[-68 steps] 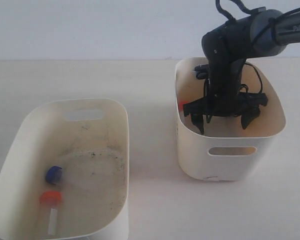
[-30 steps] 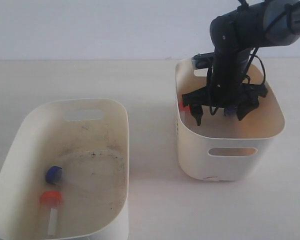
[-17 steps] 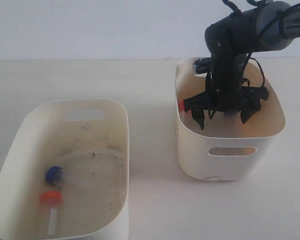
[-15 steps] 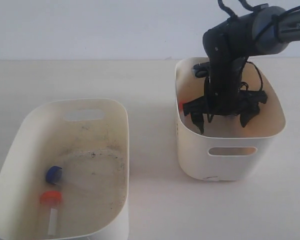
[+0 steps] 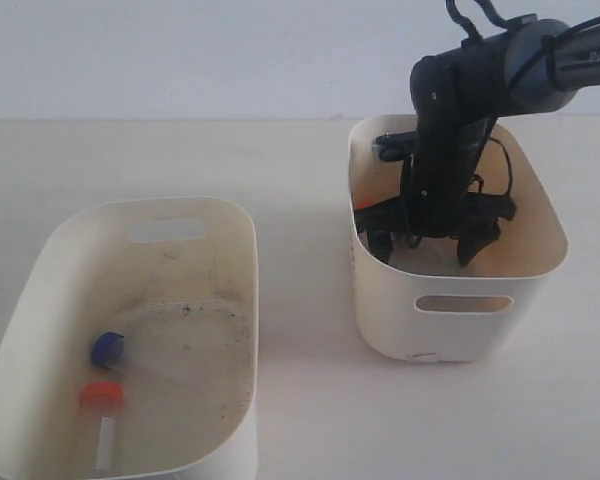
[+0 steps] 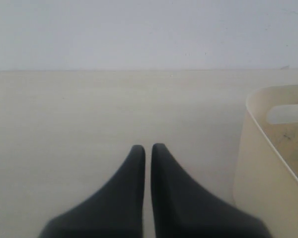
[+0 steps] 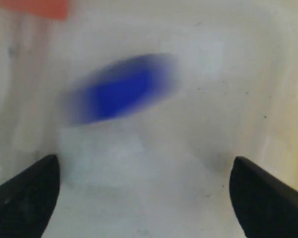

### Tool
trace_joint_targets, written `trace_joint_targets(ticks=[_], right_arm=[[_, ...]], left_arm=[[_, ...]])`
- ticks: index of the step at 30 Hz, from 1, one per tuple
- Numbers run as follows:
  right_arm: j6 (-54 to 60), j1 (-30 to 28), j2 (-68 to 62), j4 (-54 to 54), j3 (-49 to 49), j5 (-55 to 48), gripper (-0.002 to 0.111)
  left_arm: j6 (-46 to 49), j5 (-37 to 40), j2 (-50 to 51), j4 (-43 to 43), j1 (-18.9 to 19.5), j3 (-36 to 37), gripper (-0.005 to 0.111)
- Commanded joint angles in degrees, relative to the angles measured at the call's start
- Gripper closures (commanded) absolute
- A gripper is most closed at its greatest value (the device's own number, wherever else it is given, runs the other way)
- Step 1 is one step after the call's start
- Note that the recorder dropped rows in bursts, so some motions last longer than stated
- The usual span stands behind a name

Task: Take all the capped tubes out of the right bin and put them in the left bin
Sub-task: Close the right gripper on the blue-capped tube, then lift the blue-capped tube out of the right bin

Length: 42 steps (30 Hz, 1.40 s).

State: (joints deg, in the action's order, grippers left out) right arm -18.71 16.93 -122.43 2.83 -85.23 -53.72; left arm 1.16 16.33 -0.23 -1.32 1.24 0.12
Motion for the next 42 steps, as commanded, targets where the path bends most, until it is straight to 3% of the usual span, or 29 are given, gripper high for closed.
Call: trace_joint_targets(ticks=[1, 17, 20, 30, 42], right_arm=[[2.39, -0.41, 1.02, -5.81, 0.56, 1.85, 0.022], [5.40, -0.41, 2.05, -0.81, 0.56, -0.05, 0.024], [5.84, -0.41, 0.32, -0.41, 0.56, -0.89, 0.036], [5.84, -0.41, -0.79, -0.48, 0.56, -2.39, 0.106], [3.87, -0.41, 9.55, 1.42, 0.56, -5.06, 0.108]], left_arm=[[-0.24, -0.06, 0.23, -0.19, 0.20, -0.12, 0.103], [-0.24, -0.45, 0.23, -0.19, 0.20, -0.12, 0.103], [-0.24, -0.45, 0.23, -0.19, 0.20, -0.12, 0.103], [-0.24, -0.45, 0.23, -0.19, 0.20, -0.12, 0.103], [-0.24, -0.45, 0.23, -0.19, 0.20, -0.12, 0.103]])
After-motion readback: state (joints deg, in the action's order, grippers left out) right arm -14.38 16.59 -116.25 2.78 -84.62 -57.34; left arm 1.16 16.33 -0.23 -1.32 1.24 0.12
